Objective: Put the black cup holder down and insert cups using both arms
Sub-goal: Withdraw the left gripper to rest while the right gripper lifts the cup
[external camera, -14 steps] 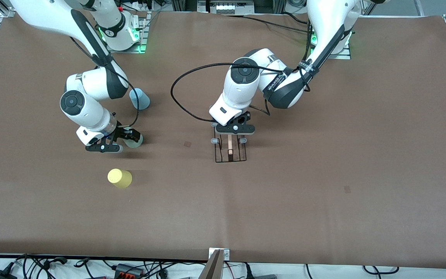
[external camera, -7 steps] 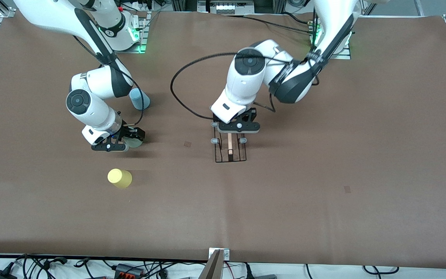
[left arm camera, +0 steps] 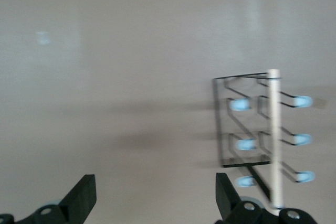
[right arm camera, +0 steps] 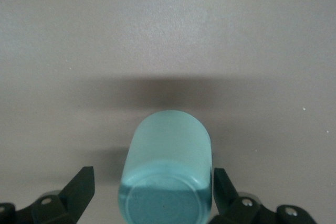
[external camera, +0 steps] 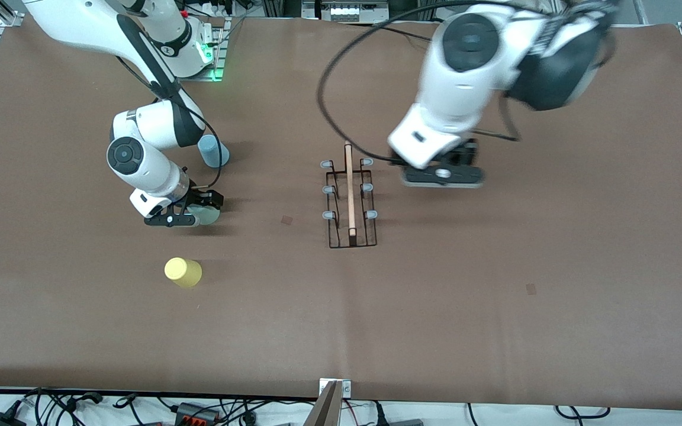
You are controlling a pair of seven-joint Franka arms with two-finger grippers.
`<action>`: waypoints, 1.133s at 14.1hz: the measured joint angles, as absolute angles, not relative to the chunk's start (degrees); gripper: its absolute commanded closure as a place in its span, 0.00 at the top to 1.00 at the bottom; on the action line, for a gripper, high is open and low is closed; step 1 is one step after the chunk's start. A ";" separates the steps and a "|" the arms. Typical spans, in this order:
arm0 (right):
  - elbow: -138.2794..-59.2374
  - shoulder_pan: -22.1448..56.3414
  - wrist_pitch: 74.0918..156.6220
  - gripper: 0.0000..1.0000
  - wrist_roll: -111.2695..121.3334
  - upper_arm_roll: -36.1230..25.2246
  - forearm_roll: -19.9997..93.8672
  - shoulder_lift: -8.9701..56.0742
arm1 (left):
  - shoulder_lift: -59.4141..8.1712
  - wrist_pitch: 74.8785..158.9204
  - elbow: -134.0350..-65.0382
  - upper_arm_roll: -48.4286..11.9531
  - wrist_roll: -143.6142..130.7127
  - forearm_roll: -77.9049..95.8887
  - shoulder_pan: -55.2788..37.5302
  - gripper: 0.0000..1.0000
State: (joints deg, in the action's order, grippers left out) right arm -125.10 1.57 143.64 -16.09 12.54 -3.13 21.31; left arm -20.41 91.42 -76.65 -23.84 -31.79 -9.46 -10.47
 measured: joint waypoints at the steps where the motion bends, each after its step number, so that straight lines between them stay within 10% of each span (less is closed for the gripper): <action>1: -125.34 1.56 143.64 1.00 -16.10 12.54 -3.13 21.31 | -20.43 89.48 -75.84 -23.81 -28.30 -9.47 -8.15 1.00; 2: -125.50 1.54 143.64 0.97 -16.12 12.53 -3.13 21.31 | -20.46 88.33 -75.55 -23.77 -24.68 -9.47 -5.64 1.00; 7: -125.64 1.47 143.64 0.14 -16.13 12.53 -3.13 21.30 | -20.59 87.50 -75.07 -23.74 -6.50 -9.46 6.82 1.00; 16: -116.24 2.01 129.24 0.04 -18.97 14.47 -3.34 15.63 | -19.90 76.63 -74.34 -23.88 4.01 -8.23 15.80 1.00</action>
